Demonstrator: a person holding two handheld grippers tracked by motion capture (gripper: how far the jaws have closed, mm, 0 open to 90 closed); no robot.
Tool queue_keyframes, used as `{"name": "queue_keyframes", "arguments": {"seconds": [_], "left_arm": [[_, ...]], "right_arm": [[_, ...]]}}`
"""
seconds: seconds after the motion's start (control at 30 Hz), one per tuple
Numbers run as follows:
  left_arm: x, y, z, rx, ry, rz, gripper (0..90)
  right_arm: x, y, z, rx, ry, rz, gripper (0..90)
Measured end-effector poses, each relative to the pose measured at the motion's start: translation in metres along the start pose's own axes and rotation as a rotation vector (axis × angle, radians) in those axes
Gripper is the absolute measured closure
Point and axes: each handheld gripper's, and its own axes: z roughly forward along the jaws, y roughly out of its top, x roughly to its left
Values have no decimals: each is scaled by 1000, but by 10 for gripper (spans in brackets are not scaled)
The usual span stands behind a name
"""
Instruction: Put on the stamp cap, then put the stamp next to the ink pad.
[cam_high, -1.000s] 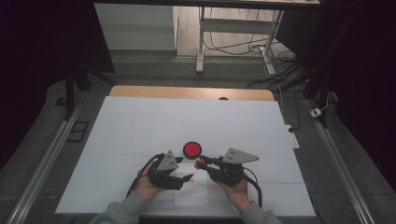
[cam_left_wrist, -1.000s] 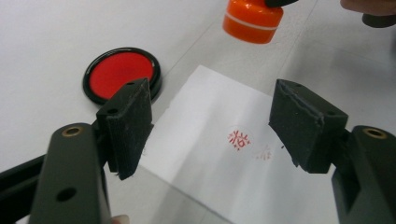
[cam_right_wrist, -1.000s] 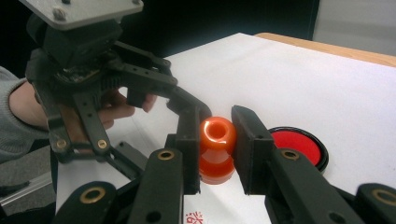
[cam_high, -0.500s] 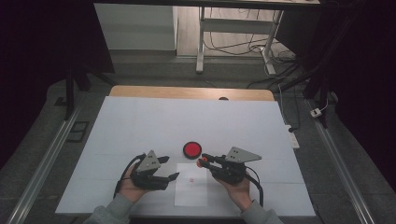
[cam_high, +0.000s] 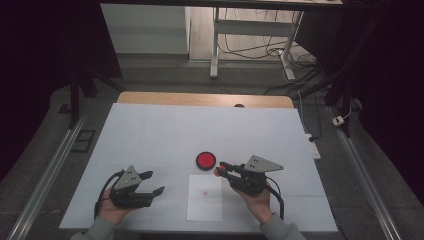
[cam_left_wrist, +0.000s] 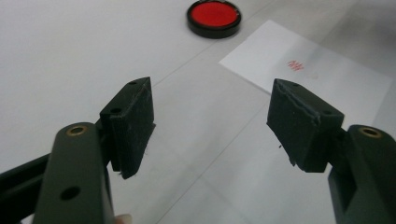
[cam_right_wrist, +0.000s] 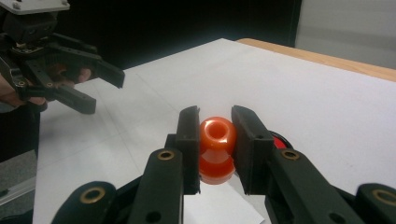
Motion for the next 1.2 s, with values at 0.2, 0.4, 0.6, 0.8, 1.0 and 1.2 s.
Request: {"name": "queue_keyframes", "arguments": {"seconds": [0.2, 0.4, 0.6, 0.8, 1.0, 1.2], "left_arm": [[3, -4, -2, 6, 5, -8, 319], [3, -5, 0, 12, 9, -8, 319], [4, -5, 1, 12, 15, -12, 318], [4, -5, 2, 14, 20, -7, 317], [5, -5, 1, 10, 22, -11, 318], [5, -5, 2, 16, 17, -11, 317]], "right_arm": [[-1, 1, 0, -2, -4, 2, 726], [-2, 2, -1, -8, -11, -2, 725], [-4, 3, -1, -5, -21, 4, 725], [-6, 5, 2, 1, -30, -2, 725], [-11, 7, 9, 8, -37, 2, 725], [-18, 9, 18, 19, -48, 11, 725]]}}
